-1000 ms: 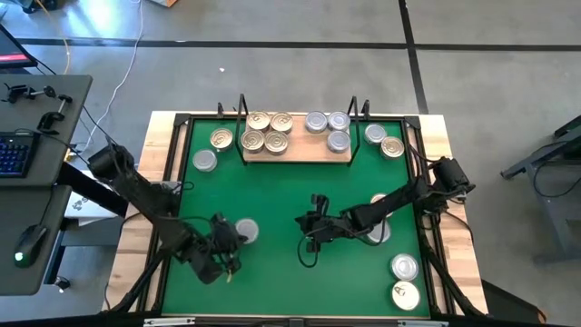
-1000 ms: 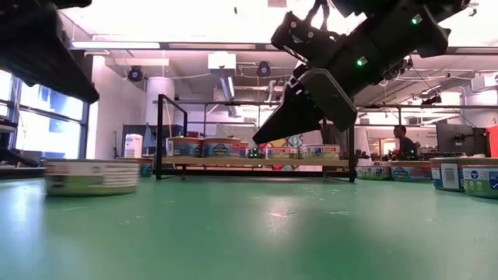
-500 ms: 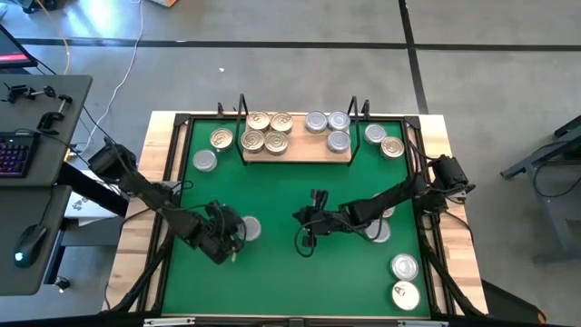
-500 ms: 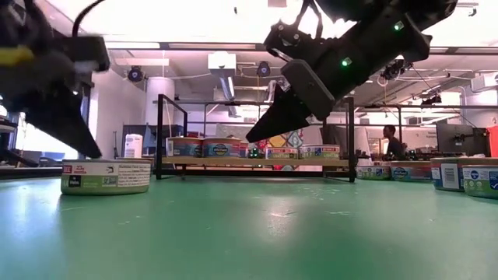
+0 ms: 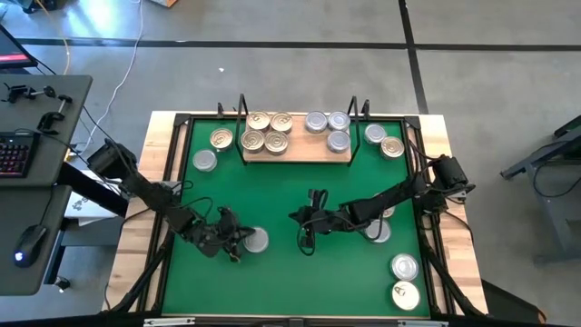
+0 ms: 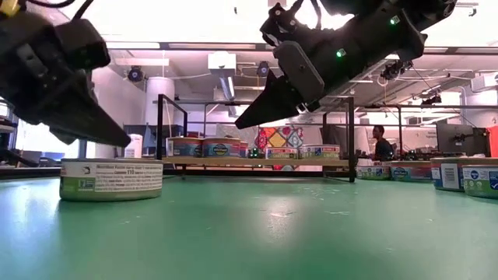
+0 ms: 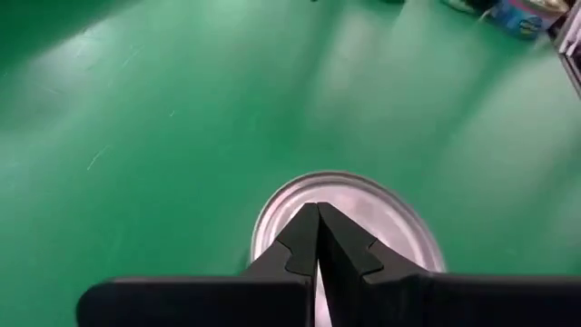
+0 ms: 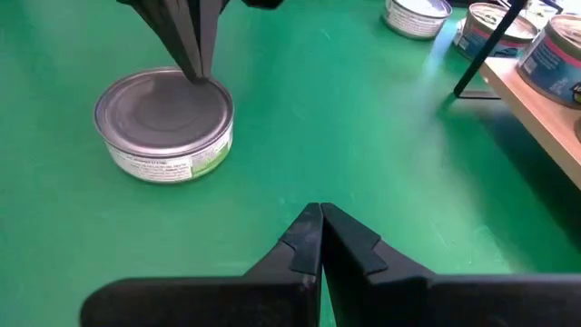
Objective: Stack canned seafood by type on shelf
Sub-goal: Put the green white tuna can on the shelf
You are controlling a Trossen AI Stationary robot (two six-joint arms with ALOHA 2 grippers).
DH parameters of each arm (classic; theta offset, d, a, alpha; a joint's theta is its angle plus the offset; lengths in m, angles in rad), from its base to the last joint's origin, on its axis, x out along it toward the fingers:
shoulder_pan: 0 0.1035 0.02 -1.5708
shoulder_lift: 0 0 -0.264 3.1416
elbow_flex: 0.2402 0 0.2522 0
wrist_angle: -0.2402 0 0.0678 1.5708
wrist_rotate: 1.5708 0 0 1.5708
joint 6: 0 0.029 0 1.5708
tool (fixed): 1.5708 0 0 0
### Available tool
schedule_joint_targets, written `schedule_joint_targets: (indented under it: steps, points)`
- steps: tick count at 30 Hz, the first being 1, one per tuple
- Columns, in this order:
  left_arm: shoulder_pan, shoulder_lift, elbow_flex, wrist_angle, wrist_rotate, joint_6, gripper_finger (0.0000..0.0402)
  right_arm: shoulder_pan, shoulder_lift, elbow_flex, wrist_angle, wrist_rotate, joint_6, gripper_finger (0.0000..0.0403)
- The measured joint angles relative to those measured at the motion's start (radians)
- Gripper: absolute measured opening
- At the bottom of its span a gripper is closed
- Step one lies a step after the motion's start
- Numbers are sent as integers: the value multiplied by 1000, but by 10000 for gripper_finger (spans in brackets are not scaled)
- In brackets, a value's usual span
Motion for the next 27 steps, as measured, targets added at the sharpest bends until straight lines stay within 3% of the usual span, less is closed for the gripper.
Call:
schedule_joint_targets:
  steps: [9,16,22,27]
  points:
    - [-53,-45,28,-264,-30,-137,0,0,0,0,0,0,0,0]
    - [-71,-15,-58,-5,-63,-96,0,0,0,0,3,0,0,0]
    - [-78,32,-113,54,-80,-189,0,0,0,0,3,-3,3,0]
    - [-82,69,-122,76,-92,-200,0,0,9,0,30,-102,-15,0]
